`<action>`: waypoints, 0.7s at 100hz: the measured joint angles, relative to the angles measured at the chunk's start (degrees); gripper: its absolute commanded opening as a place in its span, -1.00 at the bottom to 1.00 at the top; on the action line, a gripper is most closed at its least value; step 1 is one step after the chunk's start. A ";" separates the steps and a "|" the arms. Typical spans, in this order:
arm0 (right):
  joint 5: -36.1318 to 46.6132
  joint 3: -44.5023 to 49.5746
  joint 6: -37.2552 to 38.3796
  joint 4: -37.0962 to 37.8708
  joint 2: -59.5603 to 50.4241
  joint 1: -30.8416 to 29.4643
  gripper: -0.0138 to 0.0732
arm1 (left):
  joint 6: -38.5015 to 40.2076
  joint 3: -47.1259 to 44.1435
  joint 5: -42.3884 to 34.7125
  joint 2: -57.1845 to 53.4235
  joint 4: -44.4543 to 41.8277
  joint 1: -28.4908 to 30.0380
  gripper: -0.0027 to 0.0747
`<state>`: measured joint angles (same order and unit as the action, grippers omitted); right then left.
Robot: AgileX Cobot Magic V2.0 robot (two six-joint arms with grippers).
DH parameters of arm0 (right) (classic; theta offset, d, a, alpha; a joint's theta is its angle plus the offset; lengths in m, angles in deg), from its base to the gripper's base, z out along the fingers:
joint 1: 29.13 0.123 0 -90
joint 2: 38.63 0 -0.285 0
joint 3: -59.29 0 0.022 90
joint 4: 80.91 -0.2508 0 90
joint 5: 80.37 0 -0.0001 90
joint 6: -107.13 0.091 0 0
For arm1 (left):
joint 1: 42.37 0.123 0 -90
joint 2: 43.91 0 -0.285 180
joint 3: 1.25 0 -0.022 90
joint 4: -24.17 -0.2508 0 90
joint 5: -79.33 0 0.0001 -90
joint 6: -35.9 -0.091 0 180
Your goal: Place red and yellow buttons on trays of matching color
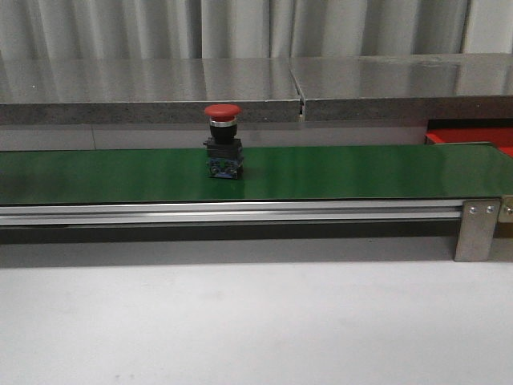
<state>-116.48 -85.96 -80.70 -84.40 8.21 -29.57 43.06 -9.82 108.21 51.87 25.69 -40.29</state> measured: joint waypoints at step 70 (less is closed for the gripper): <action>0.00 0.00 0.00 0.00 0.00 0.00 -0.84 | -3.32 -23.79 -0.35 -39.96 0.80 -10.62 0.72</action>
<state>-116.48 -85.96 -80.70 -84.40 8.21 -29.57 39.75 -33.60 107.87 11.91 26.48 -50.91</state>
